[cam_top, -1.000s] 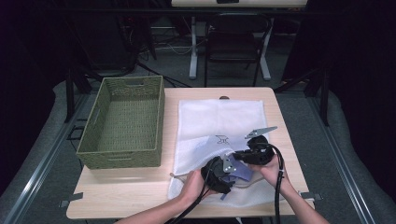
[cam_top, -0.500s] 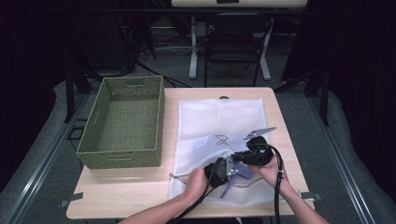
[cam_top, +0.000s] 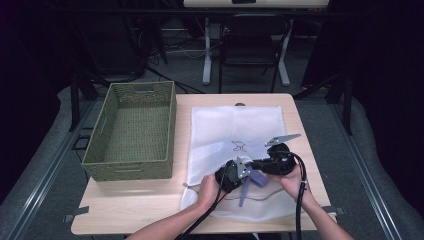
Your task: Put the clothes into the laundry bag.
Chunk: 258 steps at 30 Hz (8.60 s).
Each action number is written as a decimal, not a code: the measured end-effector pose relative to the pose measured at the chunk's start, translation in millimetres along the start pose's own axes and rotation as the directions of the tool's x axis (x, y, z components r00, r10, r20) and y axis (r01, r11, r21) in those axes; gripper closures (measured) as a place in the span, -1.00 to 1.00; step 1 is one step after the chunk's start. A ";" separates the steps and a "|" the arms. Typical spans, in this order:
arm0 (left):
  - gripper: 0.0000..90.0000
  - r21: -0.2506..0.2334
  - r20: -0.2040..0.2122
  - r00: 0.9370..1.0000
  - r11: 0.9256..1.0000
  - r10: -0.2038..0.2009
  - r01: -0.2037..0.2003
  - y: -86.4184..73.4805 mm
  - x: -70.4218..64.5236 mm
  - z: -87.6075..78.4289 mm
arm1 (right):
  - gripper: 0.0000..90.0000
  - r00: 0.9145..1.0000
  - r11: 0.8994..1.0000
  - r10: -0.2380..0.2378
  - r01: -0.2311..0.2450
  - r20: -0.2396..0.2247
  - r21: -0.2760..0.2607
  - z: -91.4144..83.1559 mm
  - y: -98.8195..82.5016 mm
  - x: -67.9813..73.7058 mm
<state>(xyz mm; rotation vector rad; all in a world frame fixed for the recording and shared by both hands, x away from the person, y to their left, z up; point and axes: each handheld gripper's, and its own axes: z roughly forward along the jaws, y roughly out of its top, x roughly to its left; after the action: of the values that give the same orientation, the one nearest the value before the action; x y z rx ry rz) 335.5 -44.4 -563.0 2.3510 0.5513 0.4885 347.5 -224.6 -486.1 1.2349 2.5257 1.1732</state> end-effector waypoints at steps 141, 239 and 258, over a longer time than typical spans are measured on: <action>-0.58 -0.054 0.004 1.000 0.998 -0.020 0.021 -29.2 15.4 -85.1 | 0.91 1.000 1.000 -0.023 0.023 0.019 0.006 -1.6 -4.4 2.2; -0.55 0.226 0.267 0.962 0.974 -0.061 -0.001 -48.7 39.3 -67.9 | 0.21 0.980 0.915 -0.193 0.194 -0.037 0.353 51.6 -46.5 5.0; -0.76 0.161 0.150 0.988 0.987 -0.045 0.021 -39.6 48.2 -101.3 | -1.00 0.986 0.962 -0.165 0.156 0.024 0.224 19.3 -34.3 11.5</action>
<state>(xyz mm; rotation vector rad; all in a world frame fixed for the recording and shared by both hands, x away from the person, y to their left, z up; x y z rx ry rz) 317.6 59.8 -508.6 2.5004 0.5746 0.2534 325.6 -217.9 -520.1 1.0569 2.7236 0.8411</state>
